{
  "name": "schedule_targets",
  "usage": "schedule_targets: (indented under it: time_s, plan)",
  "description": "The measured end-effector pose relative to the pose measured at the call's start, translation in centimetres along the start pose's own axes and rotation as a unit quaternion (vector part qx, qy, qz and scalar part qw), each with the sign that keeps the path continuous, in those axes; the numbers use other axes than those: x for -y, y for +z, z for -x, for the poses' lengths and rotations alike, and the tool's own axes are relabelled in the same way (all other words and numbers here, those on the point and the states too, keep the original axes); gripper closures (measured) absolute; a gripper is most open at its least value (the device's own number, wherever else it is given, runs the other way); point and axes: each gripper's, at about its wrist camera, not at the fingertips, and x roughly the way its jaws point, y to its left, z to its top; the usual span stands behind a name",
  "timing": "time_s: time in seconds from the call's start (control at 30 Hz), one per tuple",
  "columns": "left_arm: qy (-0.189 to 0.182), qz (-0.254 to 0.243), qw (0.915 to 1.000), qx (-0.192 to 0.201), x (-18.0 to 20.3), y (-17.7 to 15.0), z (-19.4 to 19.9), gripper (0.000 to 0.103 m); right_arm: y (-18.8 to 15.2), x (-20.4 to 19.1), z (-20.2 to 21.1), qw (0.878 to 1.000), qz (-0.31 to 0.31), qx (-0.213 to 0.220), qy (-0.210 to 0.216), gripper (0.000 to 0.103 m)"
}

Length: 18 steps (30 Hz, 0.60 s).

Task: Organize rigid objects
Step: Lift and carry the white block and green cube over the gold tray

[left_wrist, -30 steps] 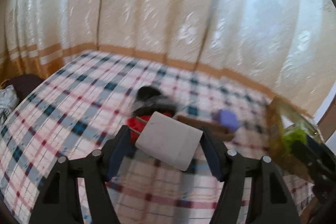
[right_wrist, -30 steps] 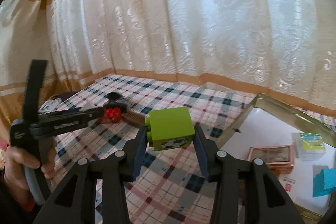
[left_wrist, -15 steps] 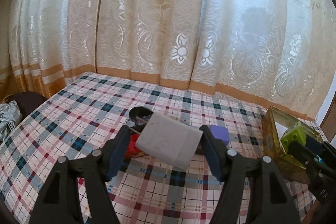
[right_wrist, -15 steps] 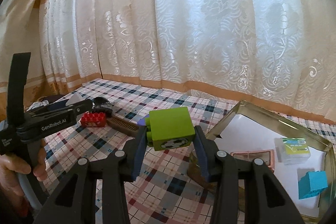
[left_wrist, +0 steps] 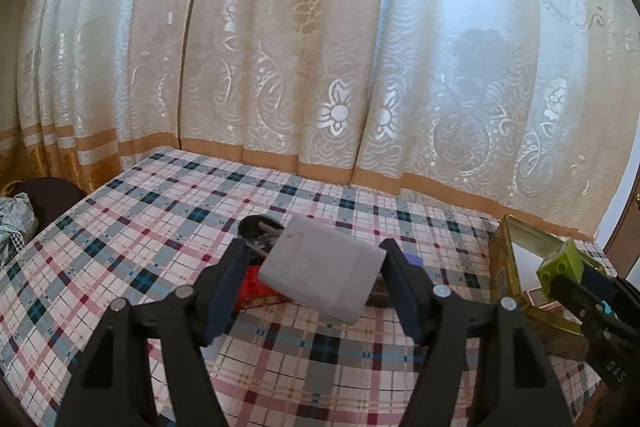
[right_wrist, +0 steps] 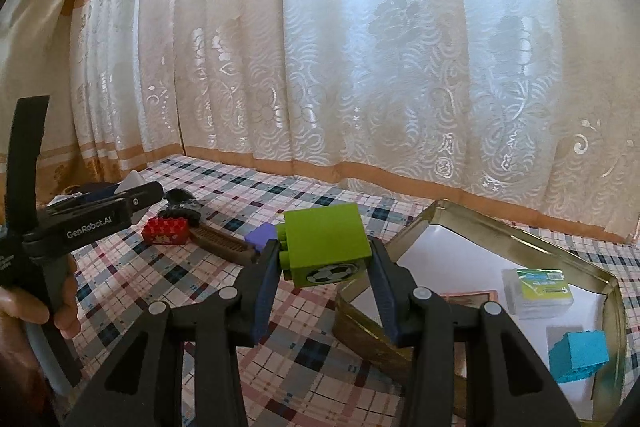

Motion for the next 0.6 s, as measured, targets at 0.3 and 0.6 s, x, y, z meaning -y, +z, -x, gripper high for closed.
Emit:
schedule_targets:
  time_s: [0.3,0.6]
  plan:
    - [-0.019,0.005,0.9995,0.022,1.6,0.1,1.1,0.036,-0.2,1.7,0.9,1.000,-0.007,0.007,-0.014,0.056]
    - [-0.029,-0.004,0.9990,0.033,3.6,0.2,2.0,0.036,-0.3,3.6,1.8,0.999,-0.024,0.012,-0.020,0.056]
